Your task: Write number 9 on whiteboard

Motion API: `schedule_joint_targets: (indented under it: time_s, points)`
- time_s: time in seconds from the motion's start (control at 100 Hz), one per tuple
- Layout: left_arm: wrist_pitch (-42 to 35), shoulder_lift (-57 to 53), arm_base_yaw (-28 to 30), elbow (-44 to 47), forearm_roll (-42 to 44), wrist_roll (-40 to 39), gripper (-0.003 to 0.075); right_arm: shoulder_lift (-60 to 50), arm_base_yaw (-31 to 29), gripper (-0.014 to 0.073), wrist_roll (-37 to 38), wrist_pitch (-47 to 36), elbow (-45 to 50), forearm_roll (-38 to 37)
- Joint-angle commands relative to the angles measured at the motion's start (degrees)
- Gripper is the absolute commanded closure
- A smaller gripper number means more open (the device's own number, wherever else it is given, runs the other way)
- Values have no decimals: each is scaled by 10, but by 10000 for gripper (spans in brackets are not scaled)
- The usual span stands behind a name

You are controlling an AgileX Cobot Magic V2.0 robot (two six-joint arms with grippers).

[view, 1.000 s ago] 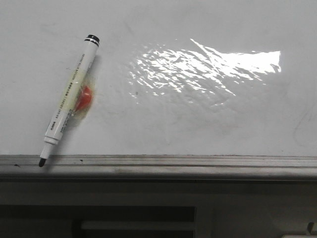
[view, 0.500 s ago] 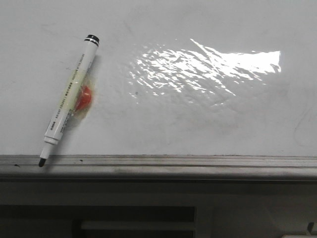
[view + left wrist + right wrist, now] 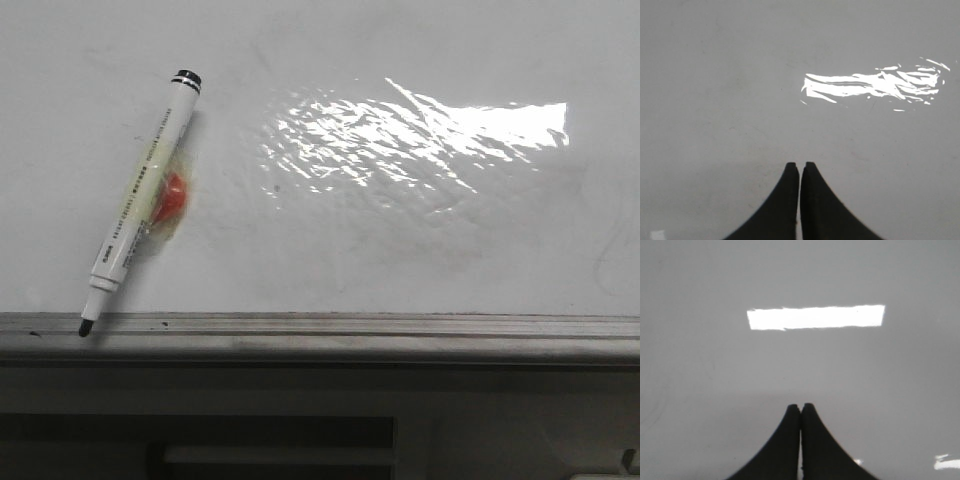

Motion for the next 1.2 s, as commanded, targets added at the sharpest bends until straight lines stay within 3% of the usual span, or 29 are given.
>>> schedule_joint_targets:
  time_s: [0.0,0.12,0.21,0.43,0.83,0.9,1.07,1.12,1.19]
  points:
    - [-70,-16,-5,10,-23,-5,741,-8,-4,654,-2,-40,14,9]
    - [-77,-16,-5,8,-27,-5,741,5,-4,654,0,-10,1,71]
    - [-69,-15,-5,-3,-39,-5,741,24,-4,654,0,33,-22,77]
    - [47,33,-5,-95,-6,-5,741,102,-4,654,0,77,-77,79]
    - [45,166,-5,-143,13,-1,732,168,-4,654,0,83,-125,108]
    - [34,179,-5,-143,13,-1,657,168,-4,654,0,80,-125,108]
    - [-26,205,-5,-143,4,-1,280,168,-4,654,0,80,-125,108]
    - [-50,211,-5,-143,3,-1,243,168,-4,654,0,80,-125,108]
    - [-63,220,-10,-143,6,-1,247,168,-4,654,0,80,-125,108]
